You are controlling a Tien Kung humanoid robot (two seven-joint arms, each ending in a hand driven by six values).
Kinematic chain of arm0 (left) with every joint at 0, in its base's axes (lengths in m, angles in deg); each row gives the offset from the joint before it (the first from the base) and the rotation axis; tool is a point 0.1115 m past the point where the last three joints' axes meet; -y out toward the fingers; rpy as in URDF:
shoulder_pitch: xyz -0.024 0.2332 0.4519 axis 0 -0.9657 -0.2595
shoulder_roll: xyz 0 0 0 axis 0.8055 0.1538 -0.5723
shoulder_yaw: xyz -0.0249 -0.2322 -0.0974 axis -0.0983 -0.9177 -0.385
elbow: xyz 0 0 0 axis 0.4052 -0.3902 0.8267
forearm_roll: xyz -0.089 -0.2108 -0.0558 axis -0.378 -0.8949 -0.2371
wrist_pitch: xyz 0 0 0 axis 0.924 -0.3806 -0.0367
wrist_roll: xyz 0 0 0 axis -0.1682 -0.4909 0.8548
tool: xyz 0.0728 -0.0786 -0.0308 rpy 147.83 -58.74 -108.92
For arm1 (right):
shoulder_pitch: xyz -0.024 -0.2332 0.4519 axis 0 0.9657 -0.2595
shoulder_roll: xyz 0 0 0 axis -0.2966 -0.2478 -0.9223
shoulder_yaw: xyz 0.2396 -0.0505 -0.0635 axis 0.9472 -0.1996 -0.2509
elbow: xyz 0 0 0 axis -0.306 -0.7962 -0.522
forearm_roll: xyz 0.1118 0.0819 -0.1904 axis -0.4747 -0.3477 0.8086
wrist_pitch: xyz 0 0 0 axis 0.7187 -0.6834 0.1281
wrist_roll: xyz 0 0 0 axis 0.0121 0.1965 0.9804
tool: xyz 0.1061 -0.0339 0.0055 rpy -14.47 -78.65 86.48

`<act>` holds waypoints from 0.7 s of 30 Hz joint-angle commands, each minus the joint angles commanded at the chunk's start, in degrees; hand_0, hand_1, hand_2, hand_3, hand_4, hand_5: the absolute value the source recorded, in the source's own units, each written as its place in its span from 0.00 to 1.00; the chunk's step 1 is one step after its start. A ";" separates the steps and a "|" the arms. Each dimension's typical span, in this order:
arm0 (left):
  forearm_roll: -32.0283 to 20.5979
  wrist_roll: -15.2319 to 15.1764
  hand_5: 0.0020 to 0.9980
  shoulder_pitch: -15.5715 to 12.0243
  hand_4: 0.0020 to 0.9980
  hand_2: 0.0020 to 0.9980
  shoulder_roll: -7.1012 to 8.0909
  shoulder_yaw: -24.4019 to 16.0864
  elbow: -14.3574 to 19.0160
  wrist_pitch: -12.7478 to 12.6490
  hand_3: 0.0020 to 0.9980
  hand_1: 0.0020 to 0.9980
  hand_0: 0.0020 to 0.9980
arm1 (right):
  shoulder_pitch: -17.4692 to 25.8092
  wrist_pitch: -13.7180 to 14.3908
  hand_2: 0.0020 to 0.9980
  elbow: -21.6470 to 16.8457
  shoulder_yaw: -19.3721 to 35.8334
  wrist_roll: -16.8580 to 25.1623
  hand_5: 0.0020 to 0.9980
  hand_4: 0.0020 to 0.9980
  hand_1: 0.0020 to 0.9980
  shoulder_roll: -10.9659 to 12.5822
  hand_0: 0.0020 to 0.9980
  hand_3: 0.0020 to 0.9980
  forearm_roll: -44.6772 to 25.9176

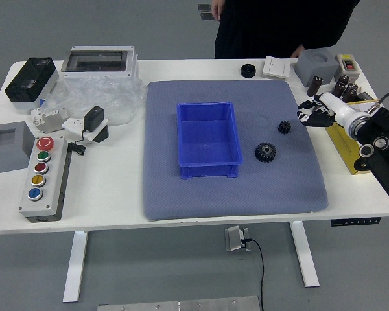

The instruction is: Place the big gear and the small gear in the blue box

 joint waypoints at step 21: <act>-0.24 -0.02 0.27 0.15 0.58 0.78 -0.14 0.11 0.00 0.01 0.71 0.78 0.80 | -4.47 1.36 0.84 8.90 1.11 2.31 0.30 0.56 0.71 -2.09 0.77 0.75 3.70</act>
